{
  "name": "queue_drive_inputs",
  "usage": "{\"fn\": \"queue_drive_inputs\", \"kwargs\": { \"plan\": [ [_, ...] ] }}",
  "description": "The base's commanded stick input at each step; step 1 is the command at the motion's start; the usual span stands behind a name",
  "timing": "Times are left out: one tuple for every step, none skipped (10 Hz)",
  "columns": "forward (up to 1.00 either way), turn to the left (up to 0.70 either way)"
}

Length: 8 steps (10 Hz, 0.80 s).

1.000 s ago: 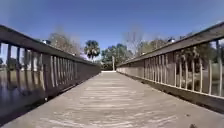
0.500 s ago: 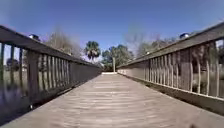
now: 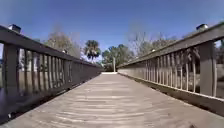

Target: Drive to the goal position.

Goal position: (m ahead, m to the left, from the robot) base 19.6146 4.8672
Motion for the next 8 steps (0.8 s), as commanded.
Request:
{"fn": "queue_drive_inputs", "kwargs": {
  "plan": [
    [0.85, 0.00],
    [0.85, 0.00],
    [0.85, 0.00],
    [0.85, 0.00],
    [0.85, -0.04],
    [0.85, -0.30],
    [0.85, -0.05],
    [0.85, 0.00]
  ]
}}
